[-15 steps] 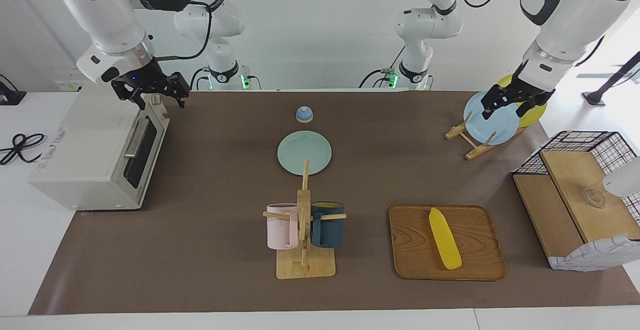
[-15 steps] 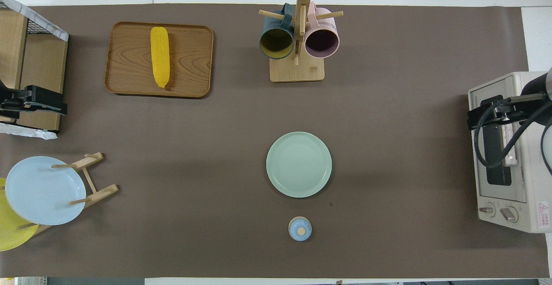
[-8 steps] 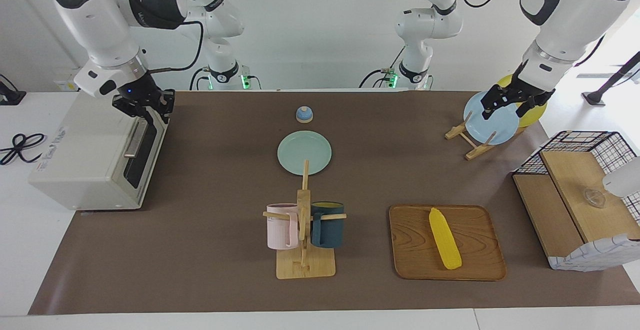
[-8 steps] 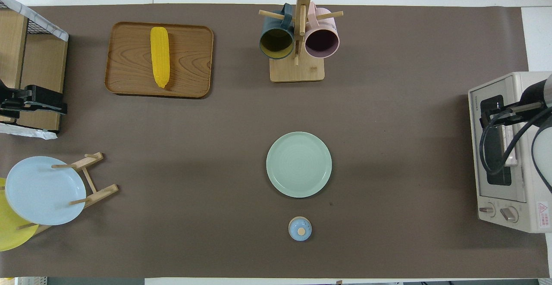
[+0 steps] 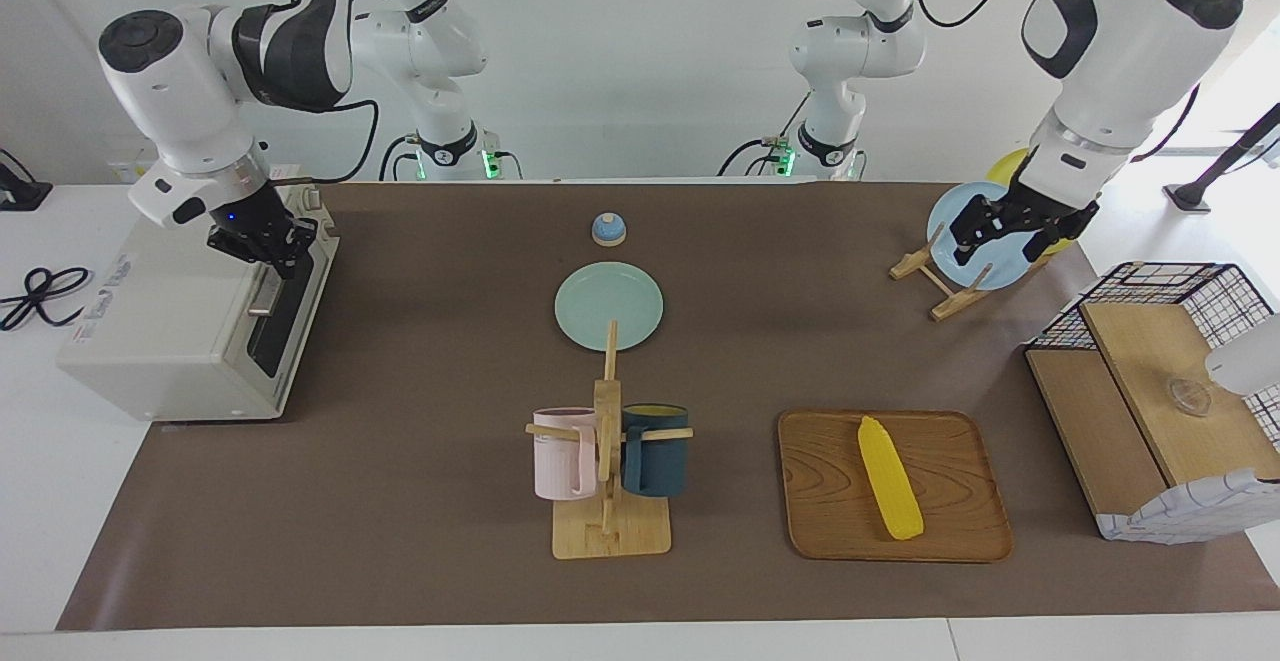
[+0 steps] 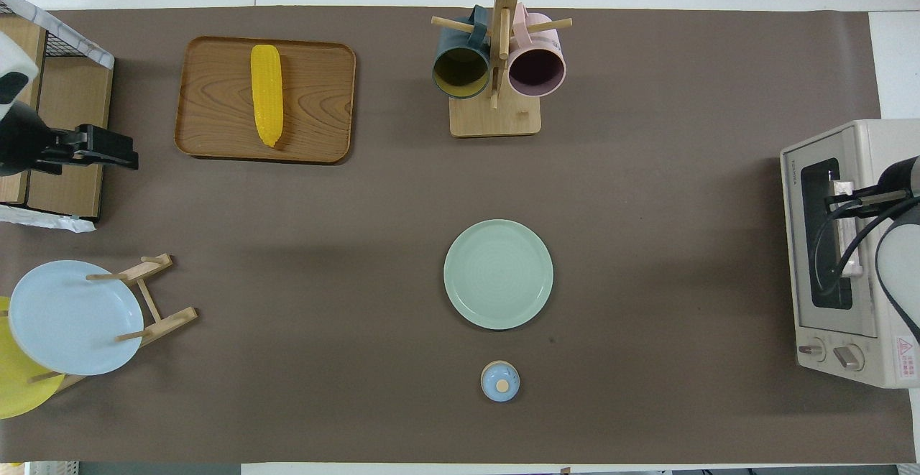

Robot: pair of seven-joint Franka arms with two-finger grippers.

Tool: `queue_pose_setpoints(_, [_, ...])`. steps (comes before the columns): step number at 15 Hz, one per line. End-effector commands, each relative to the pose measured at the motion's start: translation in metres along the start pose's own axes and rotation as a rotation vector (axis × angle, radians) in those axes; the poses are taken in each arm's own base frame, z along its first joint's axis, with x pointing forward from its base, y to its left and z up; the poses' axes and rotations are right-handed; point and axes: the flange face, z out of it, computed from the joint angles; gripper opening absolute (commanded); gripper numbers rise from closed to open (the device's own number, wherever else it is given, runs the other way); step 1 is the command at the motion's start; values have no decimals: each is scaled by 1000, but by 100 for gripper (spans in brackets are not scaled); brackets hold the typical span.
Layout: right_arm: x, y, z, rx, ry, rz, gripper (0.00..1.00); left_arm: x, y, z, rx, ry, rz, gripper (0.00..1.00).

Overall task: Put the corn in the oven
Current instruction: 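Grasp the yellow corn with the left gripper while the right gripper reaches the oven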

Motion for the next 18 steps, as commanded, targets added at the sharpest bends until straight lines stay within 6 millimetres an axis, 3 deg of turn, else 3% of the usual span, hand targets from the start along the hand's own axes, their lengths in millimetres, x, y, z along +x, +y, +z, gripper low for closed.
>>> queue_pose_setpoints(1, [-2,16,14,-16,2,-23,0,36,19,50,21,-21,27,100])
queue_pose_setpoints(5, [-3,18,24,-51,-23,-70,0,85,46,139,25,-23,63,100])
queue_pose_setpoints(6, [-3,19,26,-63,-26,-84,0,101,61,153,24,-24,82,100])
queue_pose_setpoints(9, [-6,16,31,-60,-36,-88,0,143,80,195,-16,-26,80,100])
queue_pose_setpoints(15, [-9,3,51,-27,-52,-82,0,158,68,221,-38,31,69,100])
queue_pose_setpoints(18, [-7,-16,63,10,-30,-92,0,161,79,244,-55,27,93,100])
